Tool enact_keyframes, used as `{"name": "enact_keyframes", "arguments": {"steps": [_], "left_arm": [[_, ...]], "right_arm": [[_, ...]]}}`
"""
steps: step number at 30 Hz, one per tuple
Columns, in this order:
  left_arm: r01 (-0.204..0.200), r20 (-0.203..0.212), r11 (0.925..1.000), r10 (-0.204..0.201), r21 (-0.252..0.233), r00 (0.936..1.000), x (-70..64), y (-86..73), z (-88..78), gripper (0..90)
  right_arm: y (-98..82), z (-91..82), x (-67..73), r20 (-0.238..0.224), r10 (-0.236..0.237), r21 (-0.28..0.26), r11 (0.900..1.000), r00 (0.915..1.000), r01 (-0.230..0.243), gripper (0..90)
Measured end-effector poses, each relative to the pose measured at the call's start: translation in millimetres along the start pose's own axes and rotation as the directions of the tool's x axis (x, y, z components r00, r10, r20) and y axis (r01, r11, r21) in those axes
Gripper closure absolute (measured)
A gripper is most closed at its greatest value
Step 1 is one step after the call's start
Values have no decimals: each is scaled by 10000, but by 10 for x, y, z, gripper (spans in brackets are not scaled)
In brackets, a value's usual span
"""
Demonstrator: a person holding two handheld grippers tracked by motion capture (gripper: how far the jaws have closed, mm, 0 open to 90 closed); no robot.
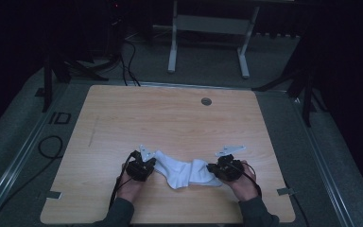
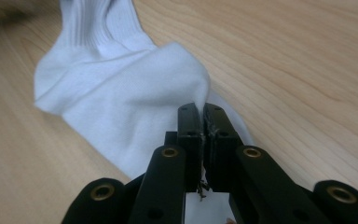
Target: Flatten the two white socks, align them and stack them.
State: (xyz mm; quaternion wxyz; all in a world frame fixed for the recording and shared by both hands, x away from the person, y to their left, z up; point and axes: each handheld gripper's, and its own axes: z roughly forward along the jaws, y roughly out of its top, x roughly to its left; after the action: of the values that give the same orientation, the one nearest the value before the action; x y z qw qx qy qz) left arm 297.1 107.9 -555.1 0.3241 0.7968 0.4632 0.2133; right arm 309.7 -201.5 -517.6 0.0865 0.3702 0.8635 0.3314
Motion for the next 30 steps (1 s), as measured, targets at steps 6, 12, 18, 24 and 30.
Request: {"name": "enact_keyframes", "arguments": {"steps": [6, 12, 18, 24, 30], "left_arm": [[24, -6, 10000, -24, -8, 10000, 0, -3, -1, 884], [45, -2, 10000, -45, -22, 10000, 0, -4, 0, 884], [37, -1, 10000, -37, -16, 10000, 0, -4, 0, 884], [25, -12, 10000, -25, -12, 10000, -2, -4, -1, 884], [26, -18, 10000, -26, -12, 10000, -3, -4, -1, 884]], "right_arm": [[-58, -284, -48, 29, 207, -612, 9979, 9998, -205, 861], [-96, -498, -131, 78, 461, -1075, 9932, 9989, -450, 862], [-102, -566, -151, -6, 576, -1214, 9910, 9983, -572, 862], [-131, -475, -160, -46, 717, -798, 9942, 9974, -718, 860], [-215, -332, -236, -81, 1098, -332, 9934, 9939, -1100, 858]]}}
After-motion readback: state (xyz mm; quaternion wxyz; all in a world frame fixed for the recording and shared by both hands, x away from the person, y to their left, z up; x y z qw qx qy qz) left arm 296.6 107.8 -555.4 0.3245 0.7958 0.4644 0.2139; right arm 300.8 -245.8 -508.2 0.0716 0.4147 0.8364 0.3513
